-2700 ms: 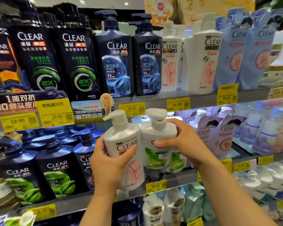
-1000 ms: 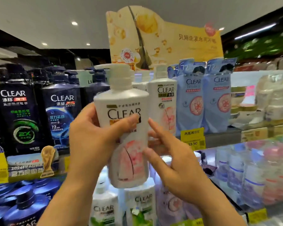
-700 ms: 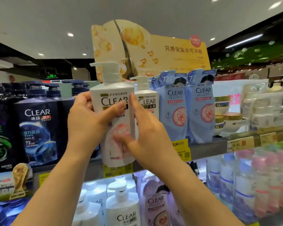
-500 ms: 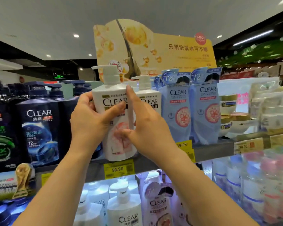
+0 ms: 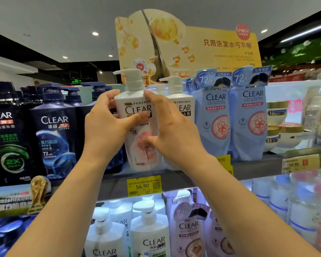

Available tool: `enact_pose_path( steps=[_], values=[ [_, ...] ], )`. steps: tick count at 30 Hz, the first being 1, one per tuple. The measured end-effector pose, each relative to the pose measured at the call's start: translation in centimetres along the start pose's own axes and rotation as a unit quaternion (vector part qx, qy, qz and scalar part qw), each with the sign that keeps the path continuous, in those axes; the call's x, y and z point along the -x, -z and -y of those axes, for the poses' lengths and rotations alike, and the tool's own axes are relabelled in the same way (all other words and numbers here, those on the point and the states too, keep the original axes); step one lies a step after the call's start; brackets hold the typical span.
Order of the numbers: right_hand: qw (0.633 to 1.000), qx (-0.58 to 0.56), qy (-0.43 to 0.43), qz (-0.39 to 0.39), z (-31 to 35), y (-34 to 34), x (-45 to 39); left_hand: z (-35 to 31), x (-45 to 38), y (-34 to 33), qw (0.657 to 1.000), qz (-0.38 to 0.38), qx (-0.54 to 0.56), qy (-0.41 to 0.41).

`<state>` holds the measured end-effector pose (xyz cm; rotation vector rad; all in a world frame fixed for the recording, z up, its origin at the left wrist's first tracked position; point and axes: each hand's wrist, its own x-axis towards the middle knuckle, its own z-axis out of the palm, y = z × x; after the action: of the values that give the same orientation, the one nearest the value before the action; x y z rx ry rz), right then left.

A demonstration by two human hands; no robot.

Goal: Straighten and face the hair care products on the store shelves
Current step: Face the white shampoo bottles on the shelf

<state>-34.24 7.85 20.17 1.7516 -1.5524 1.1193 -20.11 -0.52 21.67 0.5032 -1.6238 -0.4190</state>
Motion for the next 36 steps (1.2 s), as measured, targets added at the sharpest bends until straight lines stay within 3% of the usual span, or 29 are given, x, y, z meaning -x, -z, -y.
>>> enact_pose_path(
  steps=[3, 7, 10, 15, 21, 25, 27, 29, 32, 36],
  values=[
    [0.999, 0.042, -0.006, 0.028, -0.2, -0.6, 0.0, 0.4, 0.3, -0.1, 1.000, 0.009, -0.020, 0.016],
    [0.997, 0.078, 0.028, 0.010, -0.1, -0.5, -0.1, 0.5, 0.1, -0.3, 0.999, 0.028, -0.022, 0.011],
    [0.995, 0.092, 0.037, 0.015, -0.1, -0.2, -0.7, 0.2, -0.4, -0.5, 0.991, 0.018, -0.121, -0.044],
    [0.989, 0.122, 0.036, 0.078, -0.4, -0.2, -2.0, 0.3, -1.1, -0.3, 0.946, 0.022, -0.303, -0.112],
    [0.990, 0.087, 0.013, 0.109, -0.4, 0.5, -2.2, 0.1, -1.2, 0.6, 0.947, 0.061, -0.291, -0.123],
    [0.999, 0.015, 0.016, 0.042, 0.4, 0.5, 1.3, 0.4, 2.4, 3.2, 0.953, 0.057, -0.270, -0.126],
    [0.999, -0.041, 0.010, 0.006, 0.8, -0.2, 4.9, 1.4, 6.3, 5.4, 0.967, 0.056, -0.235, -0.085],
    [0.997, -0.081, -0.015, 0.013, 1.2, -1.5, 8.7, 3.3, 10.7, 7.6, 0.972, 0.106, -0.211, 0.007],
    [0.981, -0.153, -0.099, 0.072, 1.6, -4.0, 13.8, 7.4, 17.4, 9.7, 0.940, 0.197, -0.207, 0.187],
    [0.966, -0.139, -0.180, 0.121, 2.1, -6.7, 17.8, 12.5, 23.2, 10.4, 0.914, 0.156, -0.229, 0.295]
  ],
)
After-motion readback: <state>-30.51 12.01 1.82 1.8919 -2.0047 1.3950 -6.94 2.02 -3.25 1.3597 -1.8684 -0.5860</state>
